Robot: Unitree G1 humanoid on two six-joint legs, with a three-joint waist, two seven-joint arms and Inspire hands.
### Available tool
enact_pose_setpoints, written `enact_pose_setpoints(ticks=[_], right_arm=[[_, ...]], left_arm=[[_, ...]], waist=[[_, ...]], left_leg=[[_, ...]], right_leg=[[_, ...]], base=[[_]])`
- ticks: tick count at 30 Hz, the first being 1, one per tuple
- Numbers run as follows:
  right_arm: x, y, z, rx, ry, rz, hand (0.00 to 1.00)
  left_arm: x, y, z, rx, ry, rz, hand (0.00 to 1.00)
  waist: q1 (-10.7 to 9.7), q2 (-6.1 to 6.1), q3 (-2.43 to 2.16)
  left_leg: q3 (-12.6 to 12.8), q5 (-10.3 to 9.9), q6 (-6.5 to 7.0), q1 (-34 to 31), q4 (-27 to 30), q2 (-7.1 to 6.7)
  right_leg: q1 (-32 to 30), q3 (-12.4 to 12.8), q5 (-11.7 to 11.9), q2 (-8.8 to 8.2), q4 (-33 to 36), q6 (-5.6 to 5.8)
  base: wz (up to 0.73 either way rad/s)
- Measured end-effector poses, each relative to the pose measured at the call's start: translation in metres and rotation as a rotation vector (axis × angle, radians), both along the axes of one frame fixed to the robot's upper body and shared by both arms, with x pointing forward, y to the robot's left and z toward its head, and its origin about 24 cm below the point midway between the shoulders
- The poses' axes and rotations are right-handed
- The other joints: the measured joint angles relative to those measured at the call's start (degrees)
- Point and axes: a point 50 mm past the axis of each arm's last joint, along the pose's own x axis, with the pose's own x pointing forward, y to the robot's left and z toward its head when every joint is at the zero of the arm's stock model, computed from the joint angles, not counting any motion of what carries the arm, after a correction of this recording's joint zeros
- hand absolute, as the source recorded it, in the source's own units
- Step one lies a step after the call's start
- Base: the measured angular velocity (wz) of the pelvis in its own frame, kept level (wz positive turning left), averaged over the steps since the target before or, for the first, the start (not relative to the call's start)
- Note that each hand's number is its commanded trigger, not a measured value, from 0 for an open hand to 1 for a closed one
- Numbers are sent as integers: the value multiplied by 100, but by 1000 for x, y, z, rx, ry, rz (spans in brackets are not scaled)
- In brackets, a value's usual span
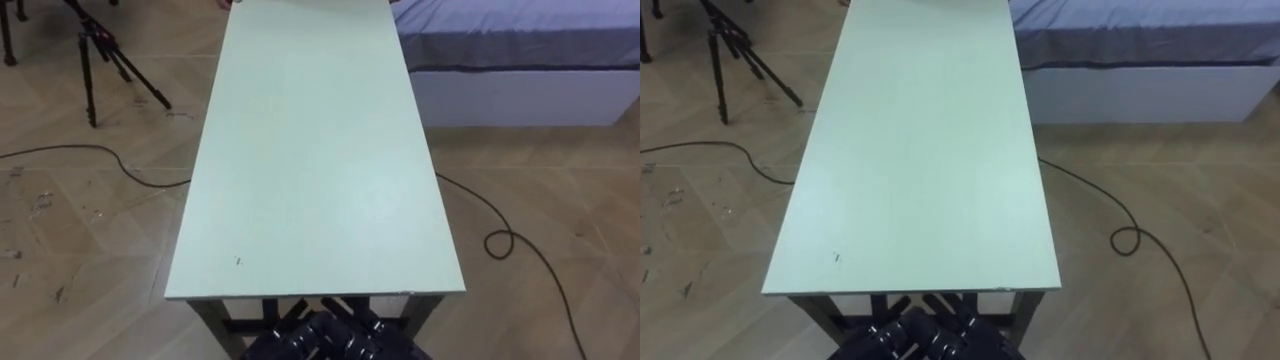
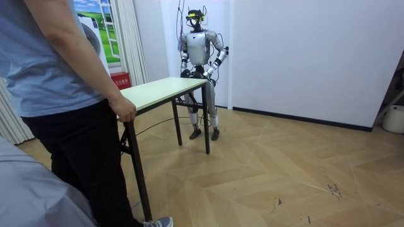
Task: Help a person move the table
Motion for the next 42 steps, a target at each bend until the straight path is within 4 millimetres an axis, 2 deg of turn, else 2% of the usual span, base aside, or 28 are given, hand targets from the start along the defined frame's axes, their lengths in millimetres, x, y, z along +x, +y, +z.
enact_pose_setpoints(ticks=[3, 6, 10, 15, 16, 19, 23, 33, 38, 42], right_arm=[[3, -3, 2, -10, -18, 4, 0], [5, -3, 7, -8, -40, 15, 0], [9, -3, 8, -10, -49, 16, 0], [14, 0, 7, -18, -41, 14, 0], [16, 0, 6, -24, -38, 19, 0], [26, 0, 4, -45, -28, 25, 0], [43, 3, 4, -90, -16, 18, 0], [48, -2, 3, -102, 46, -43, 0], [55, -7, 4, -68, 109, -149, 0], [59, -9, 3, -9, 164, -235, 0]], left_arm=[[6, 2, 2, 10, -22, -10, 0], [9, 4, 4, 15, -37, -10, 0], [15, 5, 7, 22, -58, -17, 0], [25, 11, 9, 46, -83, -12, 0], [28, 11, 10, 57, -83, -18, 0], [37, 15, 12, 77, -84, -4, 0], [48, 19, 14, 112, -82, 17, 0], [69, 28, 6, 151, -22, 135, 0], [69, 31, -3, 164, 46, 185, 0], [70, 31, -3, 160, 75, 216, 0]], waist=[[27, 5, 27], [43, -3, 35], [69, -62, 100], [65, -84, 107], [73, -90, 124], [90, -105, 137], [94, -112, 142], [195, -75, 137], [250, 47, 138], [293, 80, 138]], left_leg=[[-1, 0, 0, -1, 0, 0], [-1, 0, 0, 3, -1, 2], [-3, 0, 0, 3, -3, 2], [3, 1, 0, 33, -7, 7], [3, 1, 0, 69, -7, 6], [5, 1, 0, 98, -7, 6], [5, 2, 0, 94, 7, 5], [-1, 10, 0, 105, 31, 10], [-4, 10, 1, 95, 33, 4], [-6, 10, 1, 101, 32, 12]], right_leg=[[0, 1, 0, 1, -6, 0], [13, -3, 0, 5, -25, 0], [12, -14, 0, 6, -23, 0], [33, -15, 0, 1, 13, 0], [55, -13, -1, -1, 42, -1], [69, -11, -1, 2, 49, -2], [56, -25, 4, -3, 55, -10], [77, -39, 24, -39, 60, -30], [59, -32, 23, -39, 67, -29], [74, -38, 23, -38, 55, -30]], base=[[0], [0], [0], [0], [0], [0], [0], [0], [0], [0]])
